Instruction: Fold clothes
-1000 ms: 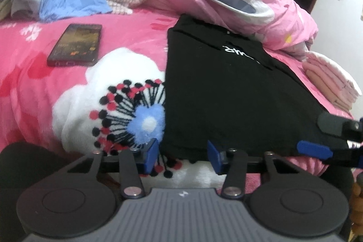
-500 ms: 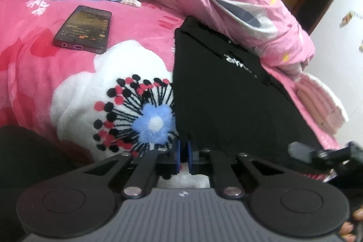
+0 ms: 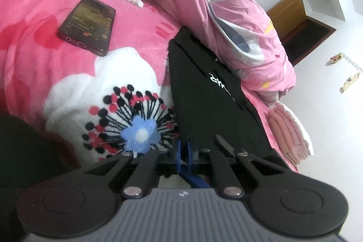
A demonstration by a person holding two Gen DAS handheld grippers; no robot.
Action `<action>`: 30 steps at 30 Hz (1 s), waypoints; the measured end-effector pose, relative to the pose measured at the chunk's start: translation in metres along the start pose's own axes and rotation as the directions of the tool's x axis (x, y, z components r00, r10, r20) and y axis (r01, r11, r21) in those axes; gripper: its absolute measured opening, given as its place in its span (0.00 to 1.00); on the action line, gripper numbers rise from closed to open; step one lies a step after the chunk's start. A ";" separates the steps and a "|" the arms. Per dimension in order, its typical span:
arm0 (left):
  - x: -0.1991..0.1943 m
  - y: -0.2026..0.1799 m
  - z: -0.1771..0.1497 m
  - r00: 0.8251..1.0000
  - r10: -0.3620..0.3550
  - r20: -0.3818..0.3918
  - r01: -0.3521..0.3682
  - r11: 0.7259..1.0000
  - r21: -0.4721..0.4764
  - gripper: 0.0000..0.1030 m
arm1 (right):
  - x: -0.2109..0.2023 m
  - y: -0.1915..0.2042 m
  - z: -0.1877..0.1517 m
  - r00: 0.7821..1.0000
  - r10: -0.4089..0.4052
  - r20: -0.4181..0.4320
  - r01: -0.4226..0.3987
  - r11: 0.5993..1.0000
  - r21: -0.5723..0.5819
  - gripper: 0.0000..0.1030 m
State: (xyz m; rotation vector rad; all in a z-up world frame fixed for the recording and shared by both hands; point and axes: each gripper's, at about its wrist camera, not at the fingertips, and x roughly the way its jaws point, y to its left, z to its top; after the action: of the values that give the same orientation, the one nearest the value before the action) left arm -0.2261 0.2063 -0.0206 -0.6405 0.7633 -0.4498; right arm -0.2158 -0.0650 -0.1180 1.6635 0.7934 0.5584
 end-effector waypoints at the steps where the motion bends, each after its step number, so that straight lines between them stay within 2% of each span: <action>1: 0.000 0.001 0.000 1.000 -0.004 -0.001 0.004 1.000 -0.007 0.06 | 0.001 -0.002 0.000 1.000 0.004 0.007 -0.004 1.000 0.013 0.37; 5: 0.000 0.007 0.000 0.999 -0.035 -0.007 0.035 0.999 -0.033 0.06 | 0.002 -0.008 0.000 0.999 0.009 0.035 -0.011 0.998 0.055 0.14; 9: 0.004 0.013 0.002 0.996 -0.081 -0.025 0.079 0.995 -0.067 0.07 | 0.002 -0.009 0.000 0.998 0.025 0.049 -0.027 0.998 0.048 0.04; 12: 0.009 0.022 0.003 0.989 -0.139 -0.043 0.133 0.983 -0.124 0.09 | 0.000 -0.007 0.000 0.997 0.035 0.065 -0.037 0.999 0.031 0.03; 14: 0.012 0.033 0.005 0.982 -0.181 -0.046 0.169 0.965 -0.203 0.24 | -0.001 -0.006 0.001 0.997 0.042 0.070 -0.044 0.999 0.028 0.03; 20: 0.022 0.049 0.014 0.975 -0.219 -0.039 0.196 0.928 -0.318 0.42 | -0.001 -0.004 0.000 0.997 0.041 0.061 -0.044 0.998 0.036 0.03; 22: 0.028 0.051 0.018 0.974 -0.223 -0.043 0.196 0.920 -0.338 0.44 | -0.001 -0.003 0.000 0.998 0.039 0.057 -0.041 0.999 0.036 0.03; 25: 0.041 0.049 0.025 0.976 -0.206 -0.072 0.171 0.926 -0.336 0.44 | -0.001 -0.001 -0.001 0.998 0.038 0.053 -0.039 0.999 0.030 0.03; 27: 0.053 0.048 0.029 0.975 -0.196 -0.107 0.150 0.930 -0.336 0.42 | -0.002 0.003 -0.001 0.998 0.039 0.050 -0.040 0.999 0.018 0.03; 30: 0.065 0.045 0.033 0.966 -0.214 -0.144 0.156 0.929 -0.336 0.37 | -0.003 0.009 -0.002 0.998 0.041 0.045 -0.041 0.999 -0.003 0.03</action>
State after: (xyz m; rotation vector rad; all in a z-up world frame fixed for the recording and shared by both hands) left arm -0.1528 0.2128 -0.0646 -0.9948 0.9623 -0.5675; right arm -0.2173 -0.0668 -0.1089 1.6878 0.7275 0.5481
